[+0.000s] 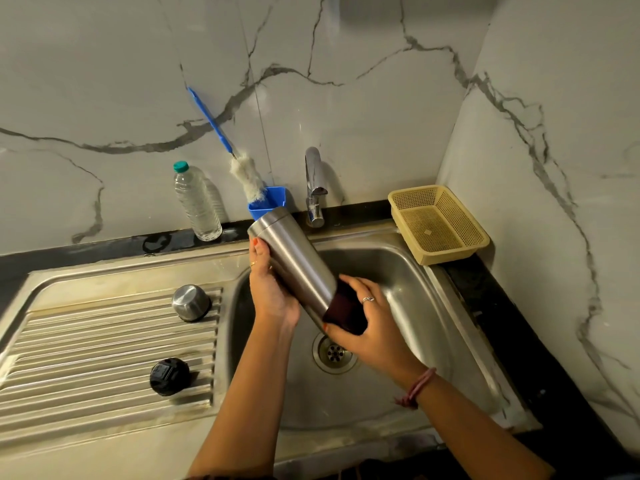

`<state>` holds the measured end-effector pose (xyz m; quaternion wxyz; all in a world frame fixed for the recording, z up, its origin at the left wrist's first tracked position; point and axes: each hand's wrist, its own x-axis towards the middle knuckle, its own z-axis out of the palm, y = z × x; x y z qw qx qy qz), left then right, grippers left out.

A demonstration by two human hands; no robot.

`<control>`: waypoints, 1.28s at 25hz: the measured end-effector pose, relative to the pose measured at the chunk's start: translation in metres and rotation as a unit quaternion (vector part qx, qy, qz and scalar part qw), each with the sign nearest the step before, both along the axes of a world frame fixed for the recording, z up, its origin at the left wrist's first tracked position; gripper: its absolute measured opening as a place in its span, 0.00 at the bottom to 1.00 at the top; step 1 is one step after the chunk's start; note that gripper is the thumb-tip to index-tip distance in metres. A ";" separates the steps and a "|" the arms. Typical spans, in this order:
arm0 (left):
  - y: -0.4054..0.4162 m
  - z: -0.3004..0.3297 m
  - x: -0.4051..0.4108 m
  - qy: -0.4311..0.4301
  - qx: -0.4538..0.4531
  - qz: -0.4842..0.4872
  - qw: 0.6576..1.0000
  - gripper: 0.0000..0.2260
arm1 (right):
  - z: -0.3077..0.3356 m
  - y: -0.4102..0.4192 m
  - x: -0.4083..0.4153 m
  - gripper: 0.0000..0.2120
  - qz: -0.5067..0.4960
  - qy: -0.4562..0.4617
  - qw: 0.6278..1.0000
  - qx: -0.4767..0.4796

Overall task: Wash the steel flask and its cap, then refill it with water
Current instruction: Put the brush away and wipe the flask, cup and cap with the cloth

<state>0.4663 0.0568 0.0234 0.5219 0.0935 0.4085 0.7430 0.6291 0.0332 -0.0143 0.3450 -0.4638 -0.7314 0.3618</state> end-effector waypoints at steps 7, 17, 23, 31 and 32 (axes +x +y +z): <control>-0.008 0.004 0.021 0.088 0.004 -0.074 0.993 0.28 | 0.017 0.013 -0.012 0.36 -0.011 0.023 0.999 -0.027; -0.012 -0.002 0.024 0.123 0.052 -0.158 0.978 0.28 | 0.073 0.070 -0.039 0.21 0.033 0.172 0.982 -0.076; -0.016 -0.002 0.021 0.099 0.049 -0.160 0.981 0.27 | 0.065 0.062 -0.041 0.31 0.027 0.145 0.988 -0.040; -0.010 -0.001 0.007 0.036 0.033 -0.043 0.998 0.24 | 0.004 0.008 -0.002 0.35 0.040 0.067 0.996 -0.038; -0.010 -0.001 0.005 0.029 0.022 -0.036 0.999 0.22 | 0.000 0.003 0.003 0.35 0.040 0.068 0.996 -0.049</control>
